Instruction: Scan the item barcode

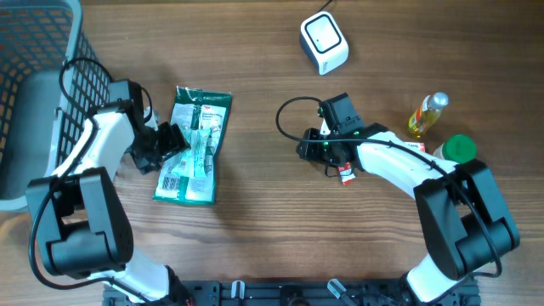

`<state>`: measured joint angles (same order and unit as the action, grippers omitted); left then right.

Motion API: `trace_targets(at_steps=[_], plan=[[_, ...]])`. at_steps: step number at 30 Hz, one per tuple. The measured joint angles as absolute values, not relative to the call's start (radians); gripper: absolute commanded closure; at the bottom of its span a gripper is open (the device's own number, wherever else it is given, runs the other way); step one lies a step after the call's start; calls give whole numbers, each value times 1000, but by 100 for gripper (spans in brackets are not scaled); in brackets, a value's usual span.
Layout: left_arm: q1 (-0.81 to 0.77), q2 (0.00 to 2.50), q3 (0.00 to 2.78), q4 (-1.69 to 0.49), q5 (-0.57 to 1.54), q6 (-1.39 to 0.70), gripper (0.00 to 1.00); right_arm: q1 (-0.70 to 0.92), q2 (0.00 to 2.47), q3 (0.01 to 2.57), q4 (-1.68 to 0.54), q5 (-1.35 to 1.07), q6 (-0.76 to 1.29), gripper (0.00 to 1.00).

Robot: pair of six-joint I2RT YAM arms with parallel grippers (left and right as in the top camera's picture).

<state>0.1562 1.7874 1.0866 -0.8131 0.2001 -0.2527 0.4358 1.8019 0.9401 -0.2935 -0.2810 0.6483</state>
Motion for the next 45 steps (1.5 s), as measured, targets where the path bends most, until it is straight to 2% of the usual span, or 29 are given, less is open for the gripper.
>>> trace_targets(at_steps=[5, 6, 7, 10, 11, 13, 21, 22, 25, 30, 33, 45], plan=[[131, 1775, 1046, -765, 213, -267, 50, 436, 1802, 940, -294, -281, 648, 52], [125, 1769, 1039, -760, 214, -267, 52, 436, 1802, 940, -294, -281, 648, 52], [122, 1765, 1034, -759, 217, -270, 52, 436, 1802, 940, -294, -281, 648, 53], [120, 1761, 1031, -758, 219, -268, 43, 436, 1802, 940, -294, -281, 648, 52], [120, 1761, 1030, -758, 219, -272, 34, 436, 1802, 940, -294, -281, 648, 52], [120, 1761, 1028, -758, 219, -268, 26, 436, 1802, 940, -294, -281, 648, 52], [139, 1757, 1119, -879, 224, -268, 21, 436, 1802, 940, -294, -281, 648, 52], [142, 1751, 1135, -889, 228, -268, 22, 436, 1802, 940, -294, -281, 648, 52], [147, 1707, 1172, -911, 245, -270, 36, 436, 1802, 940, -294, -281, 648, 52], [147, 1659, 1184, -978, 269, -270, 47, 436, 1802, 940, -294, -281, 648, 52], [147, 1660, 1155, -962, 273, -272, 57, 436, 1802, 940, -294, -281, 648, 52], [147, 1664, 971, -827, 276, -270, 56, 436, 1802, 940, -294, -281, 648, 52]])
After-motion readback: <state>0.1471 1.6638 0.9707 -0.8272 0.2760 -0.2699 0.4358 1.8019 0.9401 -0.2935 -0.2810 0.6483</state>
